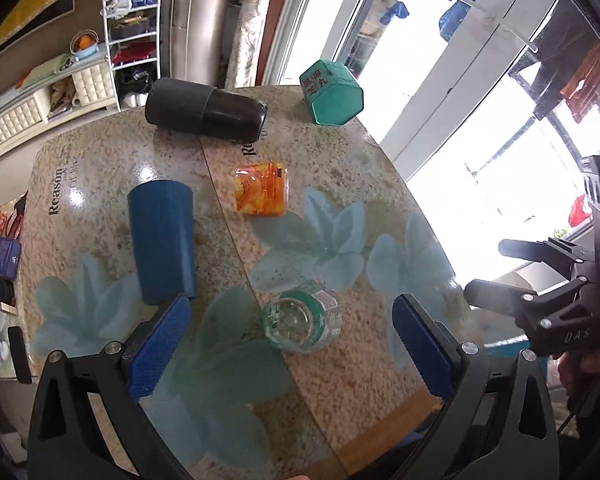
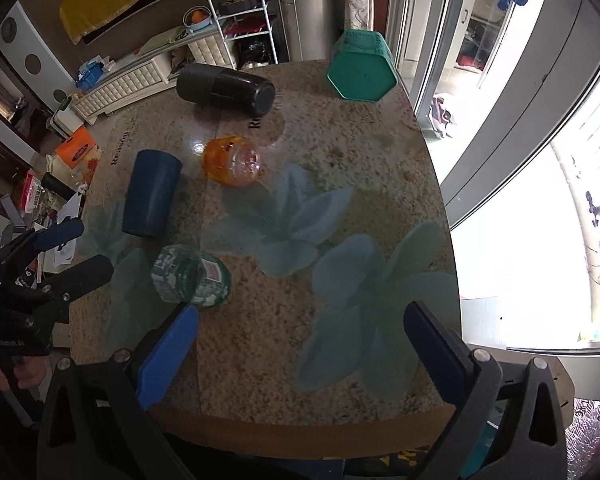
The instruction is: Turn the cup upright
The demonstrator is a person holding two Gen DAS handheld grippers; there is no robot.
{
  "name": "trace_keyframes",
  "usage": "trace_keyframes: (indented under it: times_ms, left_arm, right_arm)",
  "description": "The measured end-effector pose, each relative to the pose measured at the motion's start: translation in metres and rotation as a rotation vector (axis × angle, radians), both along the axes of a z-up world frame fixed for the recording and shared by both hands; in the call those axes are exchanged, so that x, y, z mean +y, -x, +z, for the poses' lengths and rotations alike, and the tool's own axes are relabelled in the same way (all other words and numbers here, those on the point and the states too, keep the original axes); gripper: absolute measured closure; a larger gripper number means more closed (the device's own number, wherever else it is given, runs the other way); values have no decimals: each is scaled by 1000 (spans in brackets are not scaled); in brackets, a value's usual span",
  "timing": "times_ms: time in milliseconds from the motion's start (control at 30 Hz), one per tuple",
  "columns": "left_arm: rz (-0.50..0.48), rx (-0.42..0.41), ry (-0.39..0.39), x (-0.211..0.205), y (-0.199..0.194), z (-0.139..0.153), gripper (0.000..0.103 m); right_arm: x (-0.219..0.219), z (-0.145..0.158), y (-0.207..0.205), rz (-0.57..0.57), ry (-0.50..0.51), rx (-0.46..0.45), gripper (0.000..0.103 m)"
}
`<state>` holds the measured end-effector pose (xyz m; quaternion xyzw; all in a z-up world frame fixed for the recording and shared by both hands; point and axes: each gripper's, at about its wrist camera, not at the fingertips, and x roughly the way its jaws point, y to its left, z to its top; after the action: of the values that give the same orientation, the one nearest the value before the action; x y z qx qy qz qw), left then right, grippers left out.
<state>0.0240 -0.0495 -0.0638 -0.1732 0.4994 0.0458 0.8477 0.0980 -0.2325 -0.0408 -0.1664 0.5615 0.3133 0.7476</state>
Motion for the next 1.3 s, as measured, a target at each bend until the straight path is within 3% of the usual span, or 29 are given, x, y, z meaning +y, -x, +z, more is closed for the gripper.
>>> trace_keyframes:
  times_ms: [367,700,1300]
  left_arm:
    - [-64,25,26,23,19,27,1]
    - [-100,-1,21,26,33,38,0]
    - [-76,-12,-11,33,36,40,0]
  right_arm:
    - [30,28,40,-75,-56,-98,0]
    - [31,31,54,-142,-48,-114,0]
    - [37,37,64,-144,-44,-133,0]
